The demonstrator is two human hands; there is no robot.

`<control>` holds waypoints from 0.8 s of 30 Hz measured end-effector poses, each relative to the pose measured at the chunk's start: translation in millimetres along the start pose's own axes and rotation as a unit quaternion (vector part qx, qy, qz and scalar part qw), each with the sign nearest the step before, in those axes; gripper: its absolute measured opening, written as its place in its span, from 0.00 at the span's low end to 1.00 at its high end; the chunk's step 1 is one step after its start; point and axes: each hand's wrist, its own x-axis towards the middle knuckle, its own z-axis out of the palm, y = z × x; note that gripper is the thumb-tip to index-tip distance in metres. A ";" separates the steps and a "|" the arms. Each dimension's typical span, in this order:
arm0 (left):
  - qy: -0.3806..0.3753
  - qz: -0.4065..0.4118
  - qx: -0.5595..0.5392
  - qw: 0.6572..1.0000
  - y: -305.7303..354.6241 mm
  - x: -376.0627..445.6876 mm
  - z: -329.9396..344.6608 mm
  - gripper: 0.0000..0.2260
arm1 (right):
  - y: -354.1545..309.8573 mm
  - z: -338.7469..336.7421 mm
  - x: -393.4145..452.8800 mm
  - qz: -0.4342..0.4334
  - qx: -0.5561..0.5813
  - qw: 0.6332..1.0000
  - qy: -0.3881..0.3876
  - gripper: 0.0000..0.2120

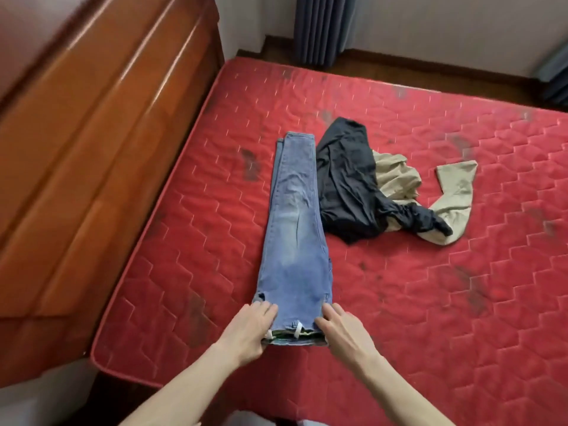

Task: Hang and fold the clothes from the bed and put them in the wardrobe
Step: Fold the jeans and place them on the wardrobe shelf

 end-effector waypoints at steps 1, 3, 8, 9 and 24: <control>-0.004 -0.003 0.003 1.000 0.6 0.7 17.8 0.34 | -0.7 13.6 -4.2 -0.006 -0.004 1.000 0.007 0.11; -0.007 -0.004 0.020 1.000 2.1 1.7 53.0 0.35 | 0.3 45.2 -9.8 -0.023 -0.022 0.999 0.031 0.06; -0.013 -0.018 0.033 0.999 2.0 15.5 132.4 0.33 | 12.6 131.6 -16.2 -0.001 -0.022 1.000 0.022 0.09; -0.020 -0.021 0.036 0.999 1.9 18.1 147.8 0.33 | 13.0 147.9 -18.5 0.008 -0.023 1.000 0.008 0.08; 0.027 0.087 0.029 0.995 -39.2 34.1 241.8 0.22 | 17.1 260.2 -29.4 0.079 0.058 0.995 -0.037 0.26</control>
